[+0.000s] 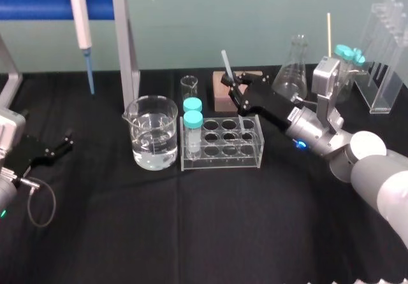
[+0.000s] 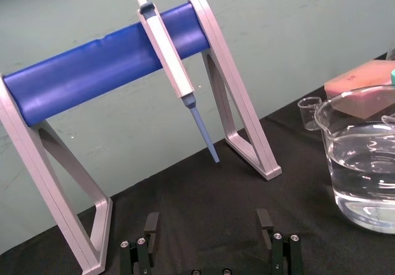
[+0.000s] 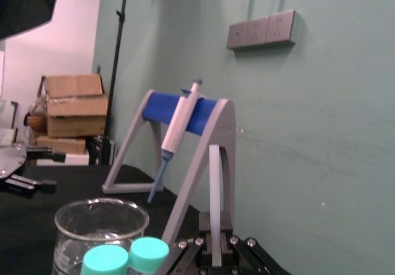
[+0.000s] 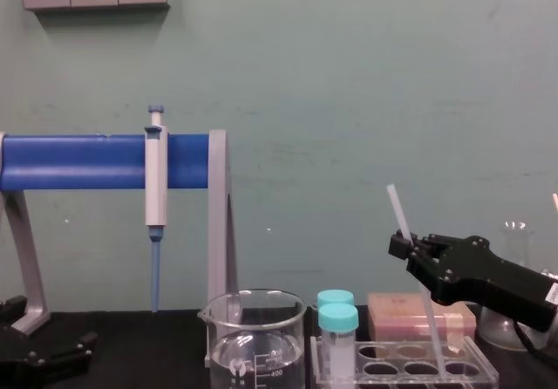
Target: Pick up the stirring rod with one hand, then place it down.
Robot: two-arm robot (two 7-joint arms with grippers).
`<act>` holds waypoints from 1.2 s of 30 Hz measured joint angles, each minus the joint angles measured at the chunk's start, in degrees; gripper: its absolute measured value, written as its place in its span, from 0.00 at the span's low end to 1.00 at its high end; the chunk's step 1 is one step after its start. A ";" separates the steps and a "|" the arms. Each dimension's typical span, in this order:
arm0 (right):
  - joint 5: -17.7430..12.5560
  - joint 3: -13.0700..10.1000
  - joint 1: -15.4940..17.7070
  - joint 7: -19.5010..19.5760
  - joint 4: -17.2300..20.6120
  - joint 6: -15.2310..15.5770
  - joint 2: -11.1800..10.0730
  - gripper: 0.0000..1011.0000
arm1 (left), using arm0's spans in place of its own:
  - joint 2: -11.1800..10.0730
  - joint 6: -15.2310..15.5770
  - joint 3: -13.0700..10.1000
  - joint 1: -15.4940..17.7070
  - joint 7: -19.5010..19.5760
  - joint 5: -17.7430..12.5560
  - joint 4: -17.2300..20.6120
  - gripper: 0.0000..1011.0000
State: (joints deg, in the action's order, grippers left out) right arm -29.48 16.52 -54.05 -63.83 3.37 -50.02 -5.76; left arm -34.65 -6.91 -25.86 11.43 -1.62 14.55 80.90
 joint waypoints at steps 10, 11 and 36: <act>0.82 -0.51 1.15 0.57 2.17 0.77 -0.36 0.07 | 0.00 0.00 0.00 0.00 0.00 0.00 -0.01 0.99; 0.87 -0.54 1.20 0.62 2.31 0.83 -0.39 0.07 | 0.00 0.00 0.00 0.00 0.00 0.00 0.00 0.99; 1.53 -0.88 1.92 1.17 3.76 1.61 -0.63 0.09 | 0.00 0.00 0.00 0.00 0.00 0.00 0.00 0.99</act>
State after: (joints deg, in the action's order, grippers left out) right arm -27.95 15.64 -52.13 -62.66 7.14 -48.41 -6.38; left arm -34.64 -6.91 -25.86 11.43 -1.62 14.55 80.90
